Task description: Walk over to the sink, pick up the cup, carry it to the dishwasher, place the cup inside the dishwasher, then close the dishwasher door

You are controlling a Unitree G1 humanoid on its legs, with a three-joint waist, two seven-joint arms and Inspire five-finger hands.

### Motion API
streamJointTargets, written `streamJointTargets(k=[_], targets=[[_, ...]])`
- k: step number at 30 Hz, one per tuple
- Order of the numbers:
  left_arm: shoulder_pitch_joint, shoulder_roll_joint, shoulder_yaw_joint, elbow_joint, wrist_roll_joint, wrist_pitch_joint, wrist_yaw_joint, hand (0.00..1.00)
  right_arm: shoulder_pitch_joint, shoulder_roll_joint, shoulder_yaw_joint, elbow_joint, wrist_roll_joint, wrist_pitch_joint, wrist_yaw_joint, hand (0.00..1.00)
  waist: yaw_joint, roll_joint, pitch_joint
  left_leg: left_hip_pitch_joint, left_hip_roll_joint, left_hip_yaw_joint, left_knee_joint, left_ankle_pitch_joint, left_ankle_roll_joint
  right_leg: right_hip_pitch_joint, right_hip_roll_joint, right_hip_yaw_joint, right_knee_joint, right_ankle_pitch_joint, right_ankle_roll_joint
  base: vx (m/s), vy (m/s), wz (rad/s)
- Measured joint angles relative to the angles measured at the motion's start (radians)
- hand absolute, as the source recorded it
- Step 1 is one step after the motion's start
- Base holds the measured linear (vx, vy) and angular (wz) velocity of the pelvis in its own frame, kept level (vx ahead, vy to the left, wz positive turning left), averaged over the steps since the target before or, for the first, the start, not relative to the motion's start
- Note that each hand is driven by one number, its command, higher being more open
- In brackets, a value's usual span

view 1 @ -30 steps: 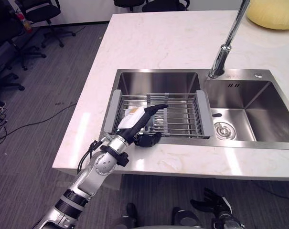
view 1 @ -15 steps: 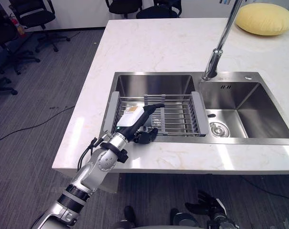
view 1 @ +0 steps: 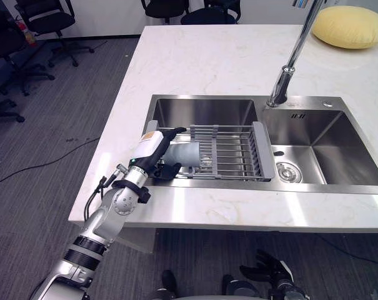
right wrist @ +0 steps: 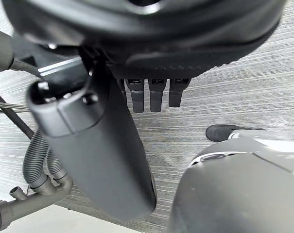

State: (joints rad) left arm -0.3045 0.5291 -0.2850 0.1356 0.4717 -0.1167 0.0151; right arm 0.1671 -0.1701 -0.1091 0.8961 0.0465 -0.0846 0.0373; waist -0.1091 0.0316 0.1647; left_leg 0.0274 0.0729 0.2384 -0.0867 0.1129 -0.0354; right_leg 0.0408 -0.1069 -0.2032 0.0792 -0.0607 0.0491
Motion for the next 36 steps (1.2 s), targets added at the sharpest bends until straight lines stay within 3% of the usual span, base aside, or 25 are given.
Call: streamJointTargets(k=[8, 16, 17, 25, 29, 36], targets=[[-0.080, 0.100, -0.081, 0.031, 0.022, -0.006, -0.068, 0.90, -0.003, 0.000, 0.001, 0.000, -0.001, 0.004, 0.009, 0.90, -0.015, 0.000, 0.000, -0.001, 0.000, 0.007, -0.001, -0.002, -0.003, 0.000, 0.001, 0.005, -0.013, 0.003, -0.002, 0.00, 0.003, -0.01], [-0.152, 0.148, -0.178, 0.035, 0.067, -0.028, -0.092, 0.90, -0.005, -0.010, 0.020, 0.000, -0.003, 0.004, 0.012, 0.90, -0.022, 0.001, 0.000, -0.004, 0.000, 0.014, -0.001, -0.008, -0.006, -0.002, 0.002, 0.012, -0.027, 0.007, -0.002, 0.00, 0.002, -0.01], [-0.165, 0.156, -0.194, 0.035, 0.083, -0.031, -0.093, 0.30, -0.009, -0.013, 0.028, 0.000, -0.003, 0.004, 0.013, 0.90, -0.029, 0.001, 0.000, -0.006, -0.001, 0.014, -0.001, -0.008, -0.006, -0.003, 0.002, 0.013, -0.027, 0.007, -0.002, 0.00, 0.000, 0.00], [-0.259, 0.161, -0.267, 0.068, 0.106, -0.047, -0.108, 0.30, -0.044, -0.028, 0.037, 0.000, -0.011, 0.003, 0.018, 0.90, -0.057, 0.015, 0.005, -0.009, -0.003, 0.023, -0.001, -0.009, -0.006, -0.008, 0.002, 0.027, -0.036, 0.021, -0.001, 0.01, 0.012, -0.05], [-0.260, 0.157, -0.267, 0.070, 0.076, -0.041, -0.110, 0.30, -0.045, -0.032, 0.037, 0.001, -0.011, 0.004, 0.017, 0.90, -0.059, 0.030, 0.010, -0.009, -0.003, 0.024, -0.001, -0.009, -0.006, -0.005, 0.002, 0.029, -0.045, 0.029, -0.001, 0.00, 0.005, -0.01], [-0.229, 0.135, -0.222, 0.065, -0.001, -0.020, -0.110, 0.30, -0.037, -0.032, 0.037, 0.003, -0.010, 0.005, 0.016, 0.90, -0.058, 0.032, 0.010, 0.002, -0.005, 0.020, -0.001, -0.009, -0.006, 0.012, 0.000, 0.024, -0.053, 0.032, 0.001, 0.00, 0.001, 0.00]])
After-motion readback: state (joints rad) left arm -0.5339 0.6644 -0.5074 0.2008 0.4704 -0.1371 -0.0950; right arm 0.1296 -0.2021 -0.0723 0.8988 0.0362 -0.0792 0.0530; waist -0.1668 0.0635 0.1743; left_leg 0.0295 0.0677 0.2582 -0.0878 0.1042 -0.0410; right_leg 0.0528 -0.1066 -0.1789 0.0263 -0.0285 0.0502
